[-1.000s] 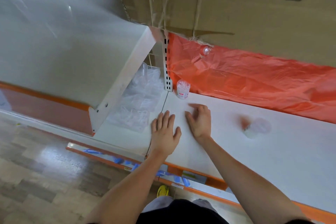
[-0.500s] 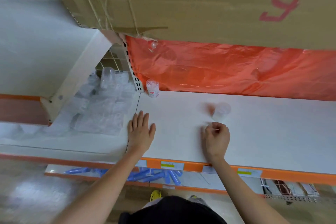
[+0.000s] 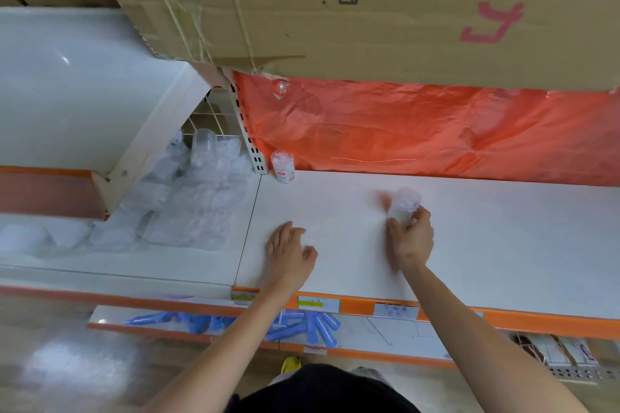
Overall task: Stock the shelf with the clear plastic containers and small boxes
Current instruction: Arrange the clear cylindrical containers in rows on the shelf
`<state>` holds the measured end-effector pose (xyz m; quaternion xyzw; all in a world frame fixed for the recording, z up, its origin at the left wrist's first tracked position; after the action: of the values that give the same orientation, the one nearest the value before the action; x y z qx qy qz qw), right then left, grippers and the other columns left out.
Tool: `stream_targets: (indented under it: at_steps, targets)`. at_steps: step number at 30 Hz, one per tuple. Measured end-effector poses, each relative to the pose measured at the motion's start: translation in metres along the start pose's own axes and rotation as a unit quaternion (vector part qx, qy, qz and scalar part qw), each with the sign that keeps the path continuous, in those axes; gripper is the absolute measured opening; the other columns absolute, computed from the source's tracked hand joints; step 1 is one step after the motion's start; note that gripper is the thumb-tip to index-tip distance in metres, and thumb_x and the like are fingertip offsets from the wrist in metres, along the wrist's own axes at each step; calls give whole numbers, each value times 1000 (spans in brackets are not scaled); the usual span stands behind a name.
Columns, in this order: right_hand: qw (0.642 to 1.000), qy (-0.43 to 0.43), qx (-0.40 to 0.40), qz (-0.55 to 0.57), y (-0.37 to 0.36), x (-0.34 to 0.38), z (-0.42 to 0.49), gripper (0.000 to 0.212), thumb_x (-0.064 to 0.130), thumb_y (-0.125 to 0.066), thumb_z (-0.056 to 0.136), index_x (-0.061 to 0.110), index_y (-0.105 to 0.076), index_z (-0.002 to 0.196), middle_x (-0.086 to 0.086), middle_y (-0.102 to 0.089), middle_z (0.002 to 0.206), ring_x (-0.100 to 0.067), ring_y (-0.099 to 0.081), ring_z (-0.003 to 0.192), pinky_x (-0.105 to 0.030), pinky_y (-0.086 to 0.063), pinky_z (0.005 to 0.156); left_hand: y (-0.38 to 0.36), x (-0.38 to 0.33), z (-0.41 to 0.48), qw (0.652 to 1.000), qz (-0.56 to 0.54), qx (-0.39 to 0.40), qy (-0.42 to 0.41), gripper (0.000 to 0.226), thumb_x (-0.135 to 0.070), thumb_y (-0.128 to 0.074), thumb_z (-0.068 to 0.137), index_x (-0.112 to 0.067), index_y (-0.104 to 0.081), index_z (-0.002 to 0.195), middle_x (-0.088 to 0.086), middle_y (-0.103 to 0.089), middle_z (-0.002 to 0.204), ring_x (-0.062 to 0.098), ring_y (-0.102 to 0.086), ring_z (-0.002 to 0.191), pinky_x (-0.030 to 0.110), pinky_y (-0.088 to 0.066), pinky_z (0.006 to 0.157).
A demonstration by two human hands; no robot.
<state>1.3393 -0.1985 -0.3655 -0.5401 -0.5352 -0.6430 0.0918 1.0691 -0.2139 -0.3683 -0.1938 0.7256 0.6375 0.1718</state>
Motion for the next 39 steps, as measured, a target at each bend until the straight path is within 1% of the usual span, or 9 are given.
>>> stream_targets:
  at_steps: [6,10,16,19,22,26,31,35,39]
  targets:
    - [999,30,21,28,-4,2,-14,58,36,-79,78,13,-54,124,-8,-67,110,-28,-64,98,-40,-52,86,7,-5,-4,997,-73,-7,-3,27,-22,-56,92,-22,-64,117,-3,-54,134,15,-37,136,34,-23,115]
    - [997,36,61,39,-14,17,-42,55,38,-80,78,13,-60,123,-3,-66,103,-20,-61,90,-28,-45,79,7,-14,-5,992,-124,2,-2,22,-18,-59,90,-21,-68,110,-6,-63,119,11,-51,120,28,-33,108]
    - [993,27,106,32,-27,26,-87,53,46,-79,74,17,-68,117,1,-68,98,-15,-63,88,-26,-46,75,12,-24,-9,940,-332,28,74,20,-14,-57,96,-13,-65,115,0,-66,102,4,-59,88,4,-42,75]
    - [990,44,134,21,-29,31,-104,52,44,-80,75,18,-68,118,0,-67,98,-15,-63,88,-26,-46,76,9,-28,-13,917,-386,42,93,23,-21,-56,98,-14,-63,119,4,-69,109,12,-65,96,13,-45,77]
    - [985,62,157,33,-30,37,-111,51,40,-81,75,18,-68,119,-1,-65,98,-13,-62,84,-21,-45,71,4,-33,-20,888,-443,51,115,15,-27,-55,99,-22,-62,111,3,-68,99,14,-63,88,22,-50,75]
    - [973,44,194,120,-33,37,-114,35,30,-81,79,25,-66,111,0,-63,97,-8,-60,82,-9,-44,68,5,-28,-28,853,-499,29,148,22,-31,-54,99,-21,-62,117,3,-67,104,11,-63,88,22,-54,75]
    - [926,4,261,273,-34,33,-122,24,22,-67,93,25,-67,116,6,-72,92,-5,-62,86,-19,-47,78,8,-26,-29,825,-536,45,172,27,-35,-55,98,-24,-58,122,1,-67,113,20,-67,101,29,-54,83]
    - [897,-45,308,314,-36,28,-124,26,21,-57,99,24,-64,124,-4,-74,106,-12,-65,96,-23,-48,80,9,-26,-32,821,-541,48,177,28,-36,-57,96,-25,-58,122,2,-67,117,20,-66,102,32,-53,86]
    - [877,-49,344,331,-35,30,-128,26,20,-61,97,16,-68,122,-8,-73,109,-18,-67,97,-23,-51,81,9,-26,-34,823,-534,56,186,22,-38,-55,97,-29,-60,117,-1,-66,118,17,-66,102,30,-53,86]
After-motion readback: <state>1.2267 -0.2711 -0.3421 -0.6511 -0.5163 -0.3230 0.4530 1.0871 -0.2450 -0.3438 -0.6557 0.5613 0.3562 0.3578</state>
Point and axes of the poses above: each hand's wrist, its own z-axis towards the middle knuckle, its own y-axis out of the back of the hand, x = y × z, the point moved 5 cm from there along z, towards the middle knuckle
